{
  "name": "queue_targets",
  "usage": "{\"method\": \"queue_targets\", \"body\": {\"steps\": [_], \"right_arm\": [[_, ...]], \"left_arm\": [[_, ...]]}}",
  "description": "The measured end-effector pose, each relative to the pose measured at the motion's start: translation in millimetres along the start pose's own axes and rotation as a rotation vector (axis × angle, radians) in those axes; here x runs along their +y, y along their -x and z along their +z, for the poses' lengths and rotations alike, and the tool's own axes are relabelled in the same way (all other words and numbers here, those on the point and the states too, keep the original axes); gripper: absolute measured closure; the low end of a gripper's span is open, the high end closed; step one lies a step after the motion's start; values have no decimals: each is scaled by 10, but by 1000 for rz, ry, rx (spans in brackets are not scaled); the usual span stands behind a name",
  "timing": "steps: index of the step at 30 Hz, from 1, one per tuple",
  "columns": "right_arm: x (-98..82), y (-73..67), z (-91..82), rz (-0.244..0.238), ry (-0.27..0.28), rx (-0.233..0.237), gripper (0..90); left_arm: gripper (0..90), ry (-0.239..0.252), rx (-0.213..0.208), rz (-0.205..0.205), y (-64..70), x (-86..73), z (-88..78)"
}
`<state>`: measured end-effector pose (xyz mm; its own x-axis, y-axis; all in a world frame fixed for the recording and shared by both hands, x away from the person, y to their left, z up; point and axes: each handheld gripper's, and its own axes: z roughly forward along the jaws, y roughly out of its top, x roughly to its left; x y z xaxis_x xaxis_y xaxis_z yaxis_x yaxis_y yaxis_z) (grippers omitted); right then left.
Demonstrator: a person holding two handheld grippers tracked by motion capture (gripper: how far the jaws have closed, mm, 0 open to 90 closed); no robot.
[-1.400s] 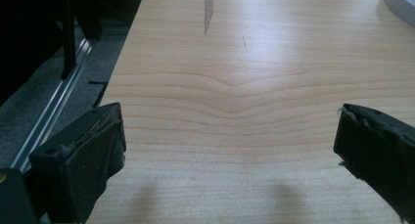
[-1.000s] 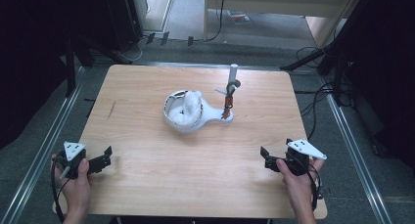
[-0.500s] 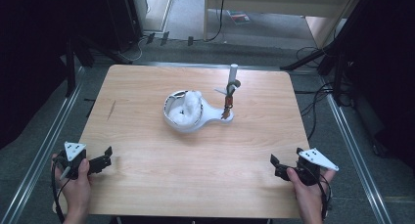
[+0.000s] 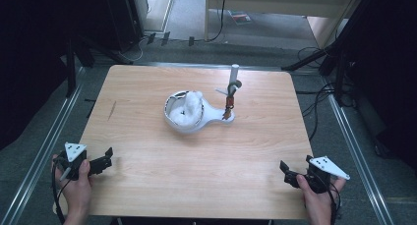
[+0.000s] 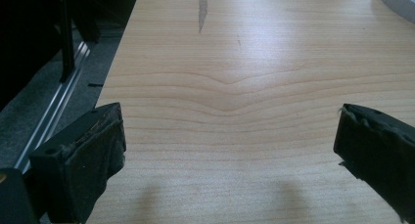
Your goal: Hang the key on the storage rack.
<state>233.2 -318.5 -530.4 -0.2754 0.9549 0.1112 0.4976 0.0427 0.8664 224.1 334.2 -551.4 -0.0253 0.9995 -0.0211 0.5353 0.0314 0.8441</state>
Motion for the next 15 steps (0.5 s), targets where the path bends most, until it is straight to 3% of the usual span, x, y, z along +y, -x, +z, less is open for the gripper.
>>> {"method": "queue_targets", "body": {"steps": [15], "right_arm": [[-189,204,-126,31,-16,-54,0]], "left_arm": [[0,-3,0,3,0,1,0]]}}
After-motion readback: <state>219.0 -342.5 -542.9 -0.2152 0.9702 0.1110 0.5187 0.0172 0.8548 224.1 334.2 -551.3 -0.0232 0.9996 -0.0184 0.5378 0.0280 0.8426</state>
